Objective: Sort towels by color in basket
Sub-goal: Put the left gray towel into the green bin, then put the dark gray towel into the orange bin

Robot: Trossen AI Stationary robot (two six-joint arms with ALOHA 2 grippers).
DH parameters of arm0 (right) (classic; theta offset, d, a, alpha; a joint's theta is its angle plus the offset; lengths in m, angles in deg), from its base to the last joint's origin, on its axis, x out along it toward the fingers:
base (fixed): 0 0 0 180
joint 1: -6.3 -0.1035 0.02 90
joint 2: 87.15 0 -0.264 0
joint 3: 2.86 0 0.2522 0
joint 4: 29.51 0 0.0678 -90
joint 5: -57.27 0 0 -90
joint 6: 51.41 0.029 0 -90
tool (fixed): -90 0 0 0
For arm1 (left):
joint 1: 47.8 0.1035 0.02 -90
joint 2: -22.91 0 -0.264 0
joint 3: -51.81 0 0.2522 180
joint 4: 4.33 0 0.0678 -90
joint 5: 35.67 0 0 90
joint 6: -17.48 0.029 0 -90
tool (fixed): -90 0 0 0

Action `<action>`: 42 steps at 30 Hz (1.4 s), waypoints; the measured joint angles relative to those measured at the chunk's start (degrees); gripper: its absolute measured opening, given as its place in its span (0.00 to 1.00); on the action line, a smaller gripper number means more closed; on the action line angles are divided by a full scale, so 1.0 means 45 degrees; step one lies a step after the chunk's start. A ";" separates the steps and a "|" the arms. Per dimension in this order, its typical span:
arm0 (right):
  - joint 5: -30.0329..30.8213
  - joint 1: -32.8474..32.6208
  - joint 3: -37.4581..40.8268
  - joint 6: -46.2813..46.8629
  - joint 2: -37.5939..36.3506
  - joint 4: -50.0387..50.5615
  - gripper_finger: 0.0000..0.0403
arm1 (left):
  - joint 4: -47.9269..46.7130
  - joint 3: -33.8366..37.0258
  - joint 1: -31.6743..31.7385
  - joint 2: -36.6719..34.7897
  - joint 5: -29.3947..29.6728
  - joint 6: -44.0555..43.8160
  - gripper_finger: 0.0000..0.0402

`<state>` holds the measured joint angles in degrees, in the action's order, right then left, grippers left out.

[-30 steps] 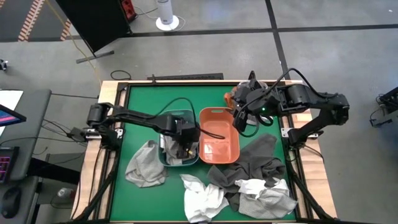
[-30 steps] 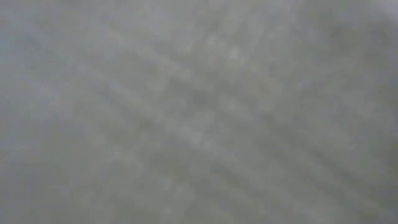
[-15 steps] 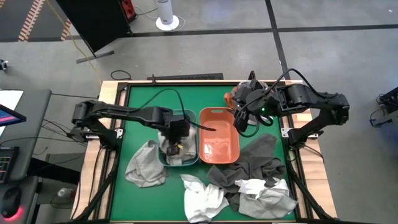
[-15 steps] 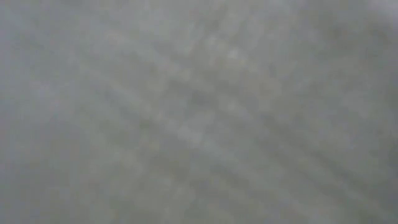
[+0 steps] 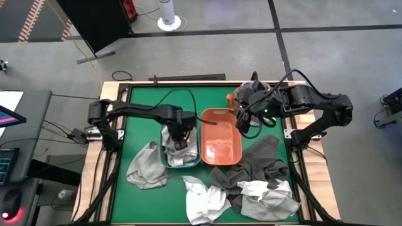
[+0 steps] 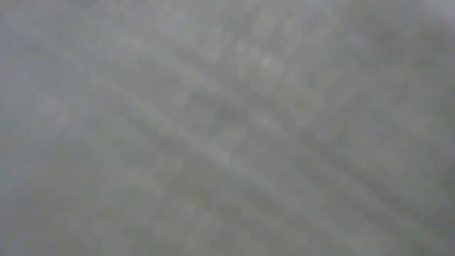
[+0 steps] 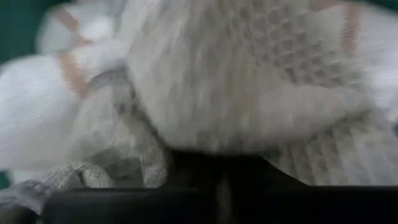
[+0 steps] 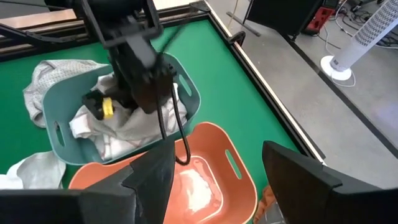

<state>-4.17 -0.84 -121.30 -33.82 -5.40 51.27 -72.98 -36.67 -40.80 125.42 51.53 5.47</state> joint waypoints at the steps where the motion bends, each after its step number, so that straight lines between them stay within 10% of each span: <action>1: 0.0000 -0.0005 0.0000 0.0019 0.0000 -0.0002 0.67 | 0.0017 0.0000 -0.0053 0.0194 -0.0029 0.0076 0.13; 17: 0.0000 -0.0061 0.0000 -0.0008 0.0000 0.0086 0.67 | -0.0528 -0.0039 -0.0286 -0.2601 -0.0316 0.0069 0.59; 24: -0.0329 0.0165 0.0000 -0.0376 0.0000 0.0094 0.67 | -0.0707 -0.0039 -0.0570 -0.5299 -0.0611 0.0079 0.61; 29: -0.3230 -0.0079 0.0579 -0.0879 -0.0029 -0.0162 0.67 | -0.0648 -0.0039 -0.1276 -0.6906 -0.0088 -0.0381 0.61; 42: -0.6618 -0.4684 0.5422 0.0043 -0.0086 -0.0291 0.67 | -0.0682 -0.0039 -0.2454 -0.8676 0.2565 -0.3260 0.61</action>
<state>-33.96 -21.91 -96.90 -33.63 -5.79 49.96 -76.05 -36.84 -51.84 86.38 63.07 -9.20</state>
